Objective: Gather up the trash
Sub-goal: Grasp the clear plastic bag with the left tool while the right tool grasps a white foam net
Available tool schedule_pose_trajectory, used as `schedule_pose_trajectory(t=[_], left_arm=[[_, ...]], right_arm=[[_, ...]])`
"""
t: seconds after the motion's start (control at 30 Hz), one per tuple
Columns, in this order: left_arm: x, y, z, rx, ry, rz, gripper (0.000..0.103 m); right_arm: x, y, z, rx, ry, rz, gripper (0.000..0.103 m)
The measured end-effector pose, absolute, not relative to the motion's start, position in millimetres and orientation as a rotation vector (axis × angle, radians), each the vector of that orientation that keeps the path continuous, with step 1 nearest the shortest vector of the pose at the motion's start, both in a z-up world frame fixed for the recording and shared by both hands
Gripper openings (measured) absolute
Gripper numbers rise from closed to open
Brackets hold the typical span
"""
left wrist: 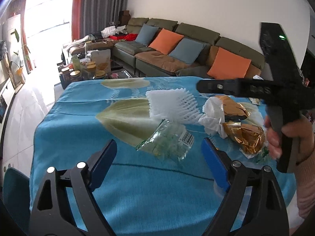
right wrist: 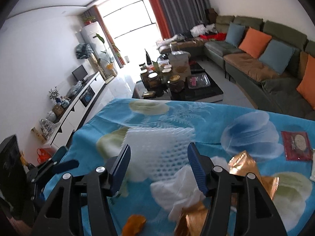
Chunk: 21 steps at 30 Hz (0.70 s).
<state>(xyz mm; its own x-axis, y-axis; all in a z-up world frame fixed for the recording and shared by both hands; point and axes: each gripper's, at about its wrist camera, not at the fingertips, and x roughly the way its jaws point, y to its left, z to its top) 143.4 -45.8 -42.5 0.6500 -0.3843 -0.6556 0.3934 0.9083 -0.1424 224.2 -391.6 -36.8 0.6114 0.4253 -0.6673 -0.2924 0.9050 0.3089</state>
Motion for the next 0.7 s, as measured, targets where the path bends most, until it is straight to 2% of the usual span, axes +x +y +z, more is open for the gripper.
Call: schedule_pose_trajectory(t=[0.3,0.43,0.5,0.57,0.7], left_arm=[[167,-52,-59,-0.016,0.834,-0.515,0.083],[172,-55,-65,-0.024,0.858,-0.535,0.074],[173,-56,-68,-0.028,0.868,-0.546,0.074],[173,-57,-69,-0.030,0.867,-0.555,0.071],[172,-56,-69,-0.040,0.869,-0.573,0.068]], right_arm=[[264,-387,-63,0.208,0.939,0.383,0.069],[269,-386,-76,0.230,0.987,0.386,0.069],[268,-383,-80,0.220,0.998,0.394,0.059],[266,-384,-81,0.222,1.001,0.400,0.040],[260,-386,-80,0.229,0.984,0.410,0.017]])
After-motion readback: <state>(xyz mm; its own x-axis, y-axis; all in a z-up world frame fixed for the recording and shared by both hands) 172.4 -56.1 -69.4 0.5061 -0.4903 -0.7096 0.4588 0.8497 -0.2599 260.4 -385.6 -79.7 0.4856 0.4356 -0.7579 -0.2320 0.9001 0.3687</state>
